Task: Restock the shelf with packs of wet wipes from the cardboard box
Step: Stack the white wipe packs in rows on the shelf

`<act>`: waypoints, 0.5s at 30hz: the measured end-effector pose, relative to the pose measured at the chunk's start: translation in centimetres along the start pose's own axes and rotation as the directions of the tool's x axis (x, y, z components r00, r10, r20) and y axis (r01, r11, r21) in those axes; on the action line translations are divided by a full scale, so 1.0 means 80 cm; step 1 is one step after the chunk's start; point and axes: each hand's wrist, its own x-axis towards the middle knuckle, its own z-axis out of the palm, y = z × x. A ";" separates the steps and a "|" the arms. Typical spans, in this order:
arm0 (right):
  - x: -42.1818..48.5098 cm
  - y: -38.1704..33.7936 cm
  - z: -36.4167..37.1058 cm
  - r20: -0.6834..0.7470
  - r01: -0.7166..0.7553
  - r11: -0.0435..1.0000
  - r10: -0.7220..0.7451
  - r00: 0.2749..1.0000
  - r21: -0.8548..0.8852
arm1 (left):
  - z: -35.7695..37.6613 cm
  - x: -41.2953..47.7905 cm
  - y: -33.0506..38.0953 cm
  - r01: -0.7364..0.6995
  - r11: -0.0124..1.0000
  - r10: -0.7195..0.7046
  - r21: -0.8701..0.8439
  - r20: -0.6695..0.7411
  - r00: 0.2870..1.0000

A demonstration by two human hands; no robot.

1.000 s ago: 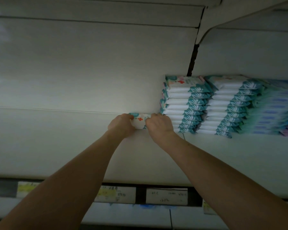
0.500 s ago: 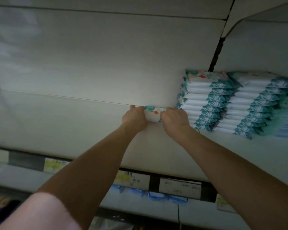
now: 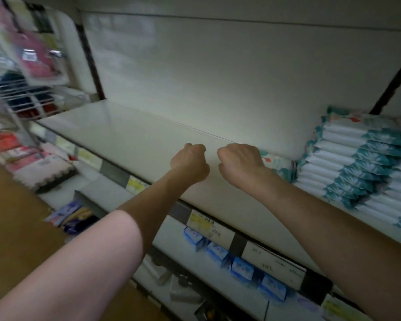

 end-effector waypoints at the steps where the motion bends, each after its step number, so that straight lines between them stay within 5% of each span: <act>1: 0.002 -0.010 -0.005 -0.011 0.045 0.999 -0.045 0.999 0.016 | -0.008 -0.009 -0.007 0.028 1.000 -0.028 0.000 -0.021 0.999; 8: -0.022 -0.092 -0.036 -0.132 0.414 0.905 -0.401 0.906 0.093 | -0.048 -0.106 -0.074 0.306 0.952 -0.302 -0.002 -0.169 0.938; 15: -0.107 -0.217 -0.048 -0.163 0.737 0.668 -0.720 0.675 0.101 | -0.060 -0.271 -0.145 0.632 0.774 -0.621 -0.023 -0.222 0.752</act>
